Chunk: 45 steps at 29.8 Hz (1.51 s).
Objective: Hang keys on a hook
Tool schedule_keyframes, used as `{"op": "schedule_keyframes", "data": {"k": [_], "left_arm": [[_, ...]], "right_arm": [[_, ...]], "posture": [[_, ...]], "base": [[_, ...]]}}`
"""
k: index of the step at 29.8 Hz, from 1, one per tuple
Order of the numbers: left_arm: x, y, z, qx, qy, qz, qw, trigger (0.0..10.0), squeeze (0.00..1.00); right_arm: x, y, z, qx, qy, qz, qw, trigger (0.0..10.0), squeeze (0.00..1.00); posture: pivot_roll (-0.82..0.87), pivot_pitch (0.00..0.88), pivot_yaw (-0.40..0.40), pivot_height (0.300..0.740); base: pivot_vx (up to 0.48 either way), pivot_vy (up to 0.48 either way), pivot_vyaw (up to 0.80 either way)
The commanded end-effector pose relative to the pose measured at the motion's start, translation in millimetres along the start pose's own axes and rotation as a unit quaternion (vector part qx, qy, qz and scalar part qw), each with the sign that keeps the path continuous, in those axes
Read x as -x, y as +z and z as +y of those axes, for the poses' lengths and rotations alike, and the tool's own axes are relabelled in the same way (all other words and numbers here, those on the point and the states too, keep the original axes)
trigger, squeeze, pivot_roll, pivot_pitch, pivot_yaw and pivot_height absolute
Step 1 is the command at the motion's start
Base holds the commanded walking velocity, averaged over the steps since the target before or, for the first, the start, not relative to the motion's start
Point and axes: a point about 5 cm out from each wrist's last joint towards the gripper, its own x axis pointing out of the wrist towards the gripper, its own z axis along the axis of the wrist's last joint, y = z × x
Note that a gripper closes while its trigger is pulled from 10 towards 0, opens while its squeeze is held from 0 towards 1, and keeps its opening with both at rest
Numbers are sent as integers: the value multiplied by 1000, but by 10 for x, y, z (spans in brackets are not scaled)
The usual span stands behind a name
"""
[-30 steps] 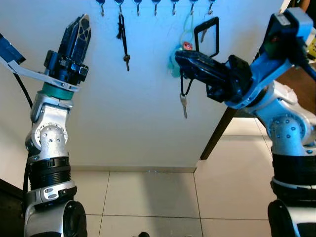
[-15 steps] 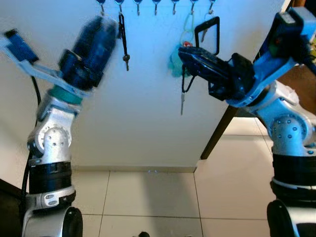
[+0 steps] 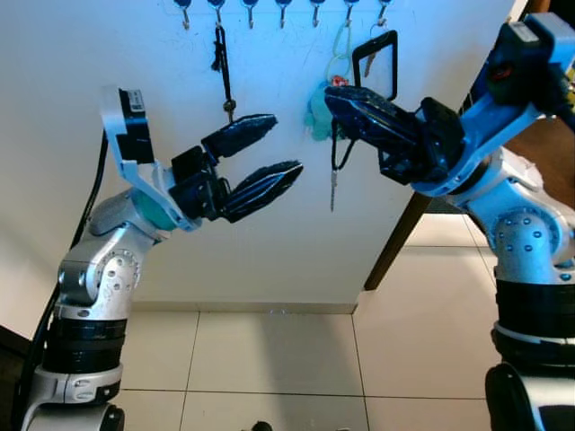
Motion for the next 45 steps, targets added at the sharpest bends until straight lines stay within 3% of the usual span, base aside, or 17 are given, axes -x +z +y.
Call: {"op": "schedule_keyframes", "data": {"k": [1,7,8,9,10,21,22,23,24,25,29,31,45], "left_arm": [[-24,-93,-67,8,-11,19,1000,10000,1000],[-97,-213,-116,15,-16,42,999,10000,1000],[-106,-230,-137,16,-23,48,998,10000,678],[-106,-230,-137,16,-23,48,998,10000,678],[-119,-244,-165,21,-32,50,998,10000,0],[-224,-327,-284,37,-42,48,997,10000,0],[-227,-326,-274,36,-36,47,998,4902,0],[-229,-326,-266,34,-32,47,998,4902,0],[-237,-325,-255,33,-26,46,998,3843,0],[-250,-326,-236,29,-16,44,998,3529,0],[-269,-327,-204,26,-1,40,999,3529,0],[-280,-320,-187,24,7,36,999,0,0],[-261,-316,-137,12,33,39,999,0,0]], "right_arm": [[-49,-31,19,-7,11,3,1000,10000,0],[-75,-61,34,-15,15,3,1000,10000,0],[-79,-62,37,-15,16,3,1000,10000,0],[-79,-62,37,-15,16,3,1000,10000,0],[-83,-64,40,-16,17,3,1000,10000,0],[-105,-107,69,-24,23,13,999,10000,0],[-107,-108,70,-24,24,13,999,10000,0],[-109,-108,70,-24,24,13,999,10000,0],[-109,-107,70,-25,25,14,999,10000,0],[-109,-106,70,-25,25,14,999,10000,0],[-112,-107,71,-26,26,15,999,10000,0],[-119,-110,73,-27,27,15,999,10000,0],[-115,-96,92,-28,32,17,999,10000,0]], "posture": [[-83,36,65,740],[-86,32,65,740],[-86,32,65,740],[-86,32,65,740],[-87,32,64,740],[-87,45,58,740],[-87,45,58,740],[-87,45,58,740],[-85,48,55,740],[-85,48,54,740],[-86,48,54,740],[-86,48,54,740],[-91,55,50,740]], "base": [[0,0,0],[0,0,0],[0,0,0],[0,0,0],[0,0,0],[0,0,0],[0,0,0],[0,0,0],[0,0,0],[0,0,0],[0,0,0],[0,0,0],[0,0,0]]}}
